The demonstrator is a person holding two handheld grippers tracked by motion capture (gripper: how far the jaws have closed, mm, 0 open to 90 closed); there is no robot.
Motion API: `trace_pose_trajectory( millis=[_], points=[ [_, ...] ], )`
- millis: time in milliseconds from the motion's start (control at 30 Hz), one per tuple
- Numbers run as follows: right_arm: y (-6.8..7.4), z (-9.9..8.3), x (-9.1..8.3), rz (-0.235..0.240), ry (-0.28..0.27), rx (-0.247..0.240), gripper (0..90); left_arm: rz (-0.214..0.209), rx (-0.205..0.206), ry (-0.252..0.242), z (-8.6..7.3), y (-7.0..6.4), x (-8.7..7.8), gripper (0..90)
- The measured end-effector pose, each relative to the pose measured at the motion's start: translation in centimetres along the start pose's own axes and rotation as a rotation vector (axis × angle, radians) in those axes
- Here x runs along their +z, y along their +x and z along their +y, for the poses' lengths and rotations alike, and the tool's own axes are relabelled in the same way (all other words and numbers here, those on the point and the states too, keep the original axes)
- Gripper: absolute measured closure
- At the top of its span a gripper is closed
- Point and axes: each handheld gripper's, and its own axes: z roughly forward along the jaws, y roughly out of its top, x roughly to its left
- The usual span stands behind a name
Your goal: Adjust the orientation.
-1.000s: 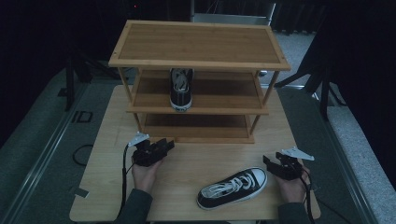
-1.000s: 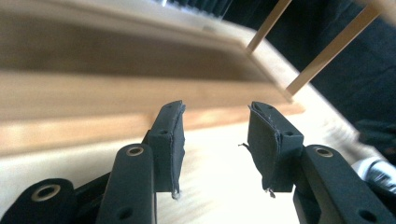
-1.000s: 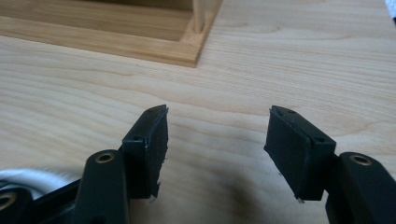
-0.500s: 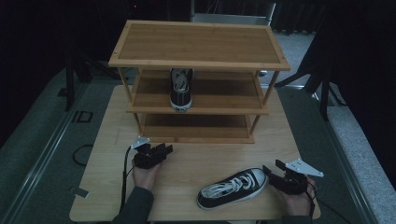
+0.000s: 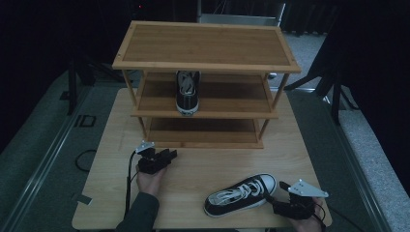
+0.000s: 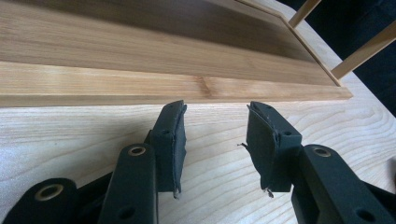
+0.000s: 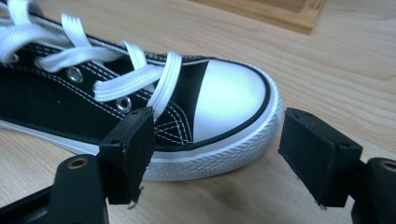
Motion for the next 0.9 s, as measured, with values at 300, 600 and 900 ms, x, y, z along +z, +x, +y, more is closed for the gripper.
trace_pose_trajectory(
  millis=[300,600,900],
  points=[
    [-1.2,0.5,1.6,-0.003,0.017,0.02,21.8,0.005,0.003,0.006,-0.1,-0.1,0.2,57.6],
    [-1.5,2.9,4.1,-0.038,0.013,0.017,29.9,0.012,0.014,0.014,-0.1,-0.3,0.3,57.6],
    [-0.1,4.7,6.2,-0.031,0.025,-0.02,36.7,0.011,0.01,0.018,-0.2,-0.3,0.4,57.7]
  ],
)
